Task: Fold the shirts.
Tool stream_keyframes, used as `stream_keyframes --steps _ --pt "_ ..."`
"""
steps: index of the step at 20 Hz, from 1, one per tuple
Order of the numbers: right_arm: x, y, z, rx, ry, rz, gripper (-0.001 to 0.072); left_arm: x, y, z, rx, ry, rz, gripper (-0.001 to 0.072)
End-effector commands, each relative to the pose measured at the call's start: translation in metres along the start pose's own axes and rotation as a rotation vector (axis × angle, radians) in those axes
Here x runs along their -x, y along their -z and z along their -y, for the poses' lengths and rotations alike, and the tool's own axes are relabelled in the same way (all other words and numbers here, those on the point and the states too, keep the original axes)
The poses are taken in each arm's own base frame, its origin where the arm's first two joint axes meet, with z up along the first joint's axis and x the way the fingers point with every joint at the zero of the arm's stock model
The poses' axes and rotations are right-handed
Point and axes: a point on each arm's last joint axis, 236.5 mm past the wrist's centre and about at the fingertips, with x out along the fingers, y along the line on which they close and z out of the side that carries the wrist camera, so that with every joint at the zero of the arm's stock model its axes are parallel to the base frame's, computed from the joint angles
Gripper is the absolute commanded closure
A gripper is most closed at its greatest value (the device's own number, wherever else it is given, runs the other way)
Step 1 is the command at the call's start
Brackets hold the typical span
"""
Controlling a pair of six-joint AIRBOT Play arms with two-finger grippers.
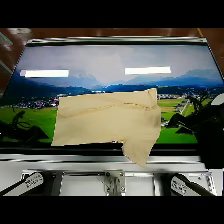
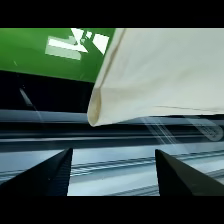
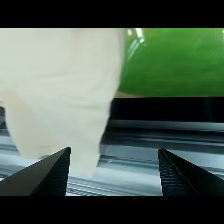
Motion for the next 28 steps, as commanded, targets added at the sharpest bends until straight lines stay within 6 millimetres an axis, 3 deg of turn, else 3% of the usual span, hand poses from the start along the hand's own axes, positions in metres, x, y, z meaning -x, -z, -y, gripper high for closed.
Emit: stream_keyframes --steps 1,6,9,11,12,13,14,15,16,20,22,25,28 --pt "-0.008 -0.005 -0.019 -0.027 -0.126 0.079 0.0035 -0.031 0.011 0.001 0.047 0.064 0.013 0.0100" --pt "-0.007 -0.014 -0.016 -0.025 -0.112 0.120 0.0036 -0.053 0.001 -0.002 0.043 0.043 0.003 0.0104" --pt "-0.008 -0.014 -0.014 -0.001 -0.103 0.119 0.0036 -0.060 -0.011 0.006 0.064 0.077 0.032 0.0117" --pt "-0.008 -0.014 -0.013 0.016 -0.098 0.122 0.0036 -0.070 -0.007 0.011 0.045 0.075 -0.003 0.0124" --pt "-0.008 -0.014 -0.011 0.019 -0.089 0.120 0.0036 -0.076 -0.005 0.015 0.033 0.075 -0.025 0.0177" --pt "-0.008 -0.013 -0.007 0.022 -0.072 0.114 0.0036 -0.082 -0.002 0.020 0.023 0.081 -0.049 0.0276" --pt "-0.009 -0.011 -0.004 0.023 -0.058 0.105 0.0036 -0.086 0.000 0.023 0.016 0.084 -0.065 0.0408" --pt "-0.009 -0.008 -0.001 0.026 -0.044 0.094 0.0036 -0.088 0.002 0.025 0.011 0.084 -0.075 0.0618" --pt "-0.010 -0.004 0.005 0.029 -0.021 0.077 0.0036 -0.088 0.002 0.025 0.012 0.084 -0.074 0.0670" --pt "-0.025 0.022 0.023 0.005 0.032 -0.019 0.0036 -0.079 0.002 0.032 0.003 0.106 -0.088 0.0670" --pt "-0.045 0.030 0.004 -0.038 -0.080 -0.032 0.0036 -0.075 0.001 0.037 -0.022 0.123 -0.092 0.0670" --pt "-0.073 0.029 -0.002 -0.113 -0.147 0.016 0.0037 -0.071 -0.004 0.052 -0.041 0.182 -0.066 0.0669" --pt "-0.090 0.019 -0.006 -0.193 -0.199 0.093 0.0194 -0.071 -0.007 0.056 -0.047 0.197 -0.054 0.0669"
